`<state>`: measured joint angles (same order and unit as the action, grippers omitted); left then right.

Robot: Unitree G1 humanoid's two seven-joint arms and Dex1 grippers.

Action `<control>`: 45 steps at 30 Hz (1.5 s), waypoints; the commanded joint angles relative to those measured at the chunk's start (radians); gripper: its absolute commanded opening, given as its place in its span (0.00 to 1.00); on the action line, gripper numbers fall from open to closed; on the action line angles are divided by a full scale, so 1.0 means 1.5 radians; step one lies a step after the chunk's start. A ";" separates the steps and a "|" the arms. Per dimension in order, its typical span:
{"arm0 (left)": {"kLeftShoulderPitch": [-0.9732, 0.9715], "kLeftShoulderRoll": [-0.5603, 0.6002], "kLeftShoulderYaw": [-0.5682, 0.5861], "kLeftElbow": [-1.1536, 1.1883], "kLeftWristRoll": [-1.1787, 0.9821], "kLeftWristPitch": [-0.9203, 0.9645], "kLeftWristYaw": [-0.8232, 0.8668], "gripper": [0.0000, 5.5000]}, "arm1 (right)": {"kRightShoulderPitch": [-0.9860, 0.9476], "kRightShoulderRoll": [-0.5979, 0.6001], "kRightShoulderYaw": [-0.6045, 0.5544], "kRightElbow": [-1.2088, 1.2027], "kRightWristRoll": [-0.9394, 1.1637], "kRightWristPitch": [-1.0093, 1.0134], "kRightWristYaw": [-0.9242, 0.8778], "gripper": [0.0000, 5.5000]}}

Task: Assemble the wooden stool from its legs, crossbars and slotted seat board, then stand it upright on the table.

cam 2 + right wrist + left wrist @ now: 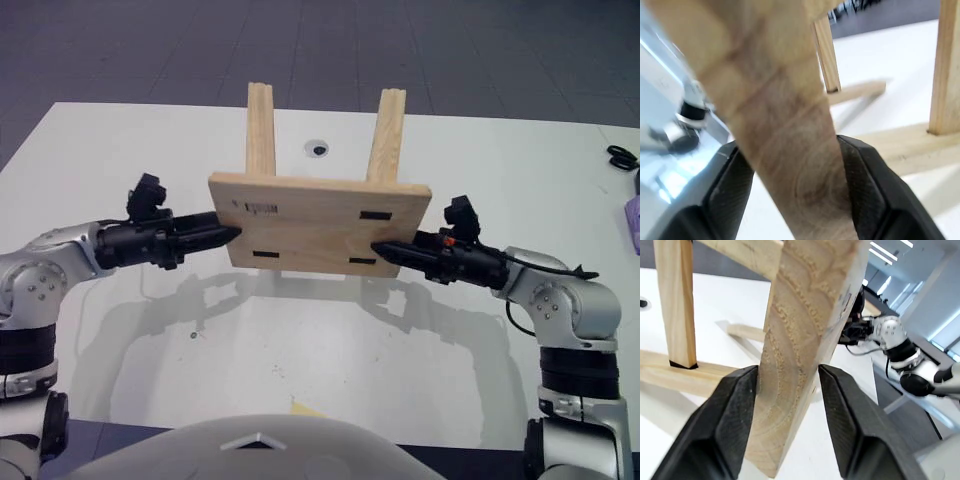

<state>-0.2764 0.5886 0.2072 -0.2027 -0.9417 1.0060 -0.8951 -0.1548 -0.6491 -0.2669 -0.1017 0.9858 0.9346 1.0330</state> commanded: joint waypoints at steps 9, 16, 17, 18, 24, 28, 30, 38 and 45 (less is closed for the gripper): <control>-0.197 -0.208 0.075 0.039 -0.429 -0.020 0.709 0.29 | -0.170 0.195 -0.096 -0.039 0.357 -0.042 -0.534 0.33; -0.268 -0.223 0.146 0.129 -0.410 -0.150 0.948 0.29 | -0.234 0.192 -0.108 0.118 0.180 -0.152 -0.647 0.49; -0.277 -0.222 0.156 0.142 -0.412 -0.164 0.960 0.29 | -0.242 0.193 -0.115 0.133 0.168 -0.165 -0.653 0.52; -0.286 -0.220 0.163 0.153 -0.409 -0.177 0.971 0.29 | -0.252 0.197 -0.122 0.147 0.160 -0.175 -0.653 0.54; -0.311 -0.182 0.171 0.235 -0.355 -0.187 0.934 0.42 | -0.242 0.223 -0.111 0.140 0.104 -0.208 -0.631 0.71; -0.317 -0.163 0.174 0.239 -0.346 -0.166 0.874 0.55 | -0.228 0.260 -0.107 0.111 0.087 -0.229 -0.627 0.84; -0.321 -0.154 0.180 0.239 -0.352 -0.160 0.843 0.61 | -0.214 0.282 -0.106 0.090 0.085 -0.237 -0.629 0.89; -0.307 -0.020 0.008 0.187 0.121 -0.346 0.769 0.84 | -0.121 0.301 -0.005 0.020 -0.271 -0.443 -0.722 0.98; -0.334 -0.028 -0.116 0.242 0.387 -0.466 0.725 0.98 | -0.099 0.286 0.072 0.076 -0.566 -0.591 -0.814 0.98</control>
<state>-0.7631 0.5477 0.0923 0.1453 -0.4767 0.3474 0.2239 -0.3167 -0.2046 -0.2013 -0.0248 0.2933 0.1482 -0.1303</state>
